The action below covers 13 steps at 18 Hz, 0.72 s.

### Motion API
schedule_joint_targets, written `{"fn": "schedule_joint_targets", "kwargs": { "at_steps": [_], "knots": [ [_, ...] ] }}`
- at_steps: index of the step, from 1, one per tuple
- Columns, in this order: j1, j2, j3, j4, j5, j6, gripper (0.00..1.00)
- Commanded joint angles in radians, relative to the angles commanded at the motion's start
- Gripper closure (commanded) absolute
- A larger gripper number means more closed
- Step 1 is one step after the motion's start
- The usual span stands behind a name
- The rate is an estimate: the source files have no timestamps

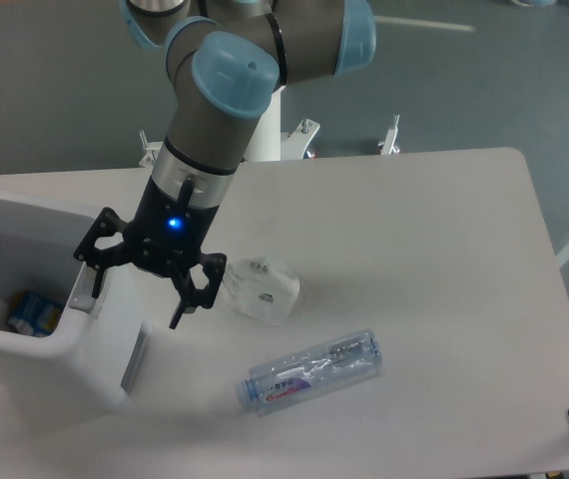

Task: Open the trash can
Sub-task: 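Push the gripper against the lid edge to flip the lid open, then withdraw the gripper up and away from the open trash can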

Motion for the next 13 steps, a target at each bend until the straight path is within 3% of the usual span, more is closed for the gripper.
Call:
{"fn": "schedule_joint_targets", "kwargs": {
  "at_steps": [4,6,10,13],
  "knots": [
    [0.005,0.012,0.003,0.0,0.003,-0.009,0.0],
    [0.076,0.015,0.015,0.003,0.137,0.021,0.0],
    [0.15,-0.003,0.04,0.002,0.349,0.171,0.0],
    [0.237,-0.067,0.043,0.002,0.39,0.267,0.0]
  ]
}}
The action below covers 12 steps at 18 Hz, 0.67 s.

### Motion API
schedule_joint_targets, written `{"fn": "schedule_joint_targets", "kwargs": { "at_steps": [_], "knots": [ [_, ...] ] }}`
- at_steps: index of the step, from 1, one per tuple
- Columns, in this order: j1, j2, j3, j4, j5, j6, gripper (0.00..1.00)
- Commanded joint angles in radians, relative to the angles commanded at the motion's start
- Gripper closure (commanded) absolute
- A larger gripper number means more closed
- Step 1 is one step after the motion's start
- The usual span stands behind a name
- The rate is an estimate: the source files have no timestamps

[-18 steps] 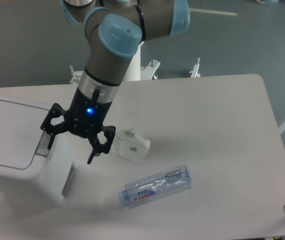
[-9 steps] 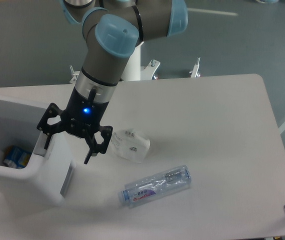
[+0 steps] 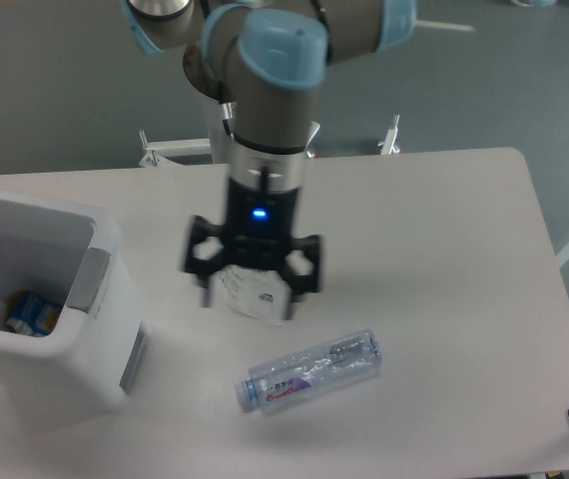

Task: Open the trash can
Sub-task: 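Withdraw the gripper up and away from the open trash can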

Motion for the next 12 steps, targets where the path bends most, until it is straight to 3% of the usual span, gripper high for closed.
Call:
{"fn": "schedule_joint_targets", "kwargs": {
  "at_steps": [5,8,12],
  "knots": [
    [0.112,-0.066,-0.024,-0.009,0.011,0.346,0.0],
    [0.164,-0.094,-0.044,-0.009,0.102,0.546,0.0],
    [0.163,-0.108,-0.051,-0.006,0.152,0.592,0.0]
  ]
}}
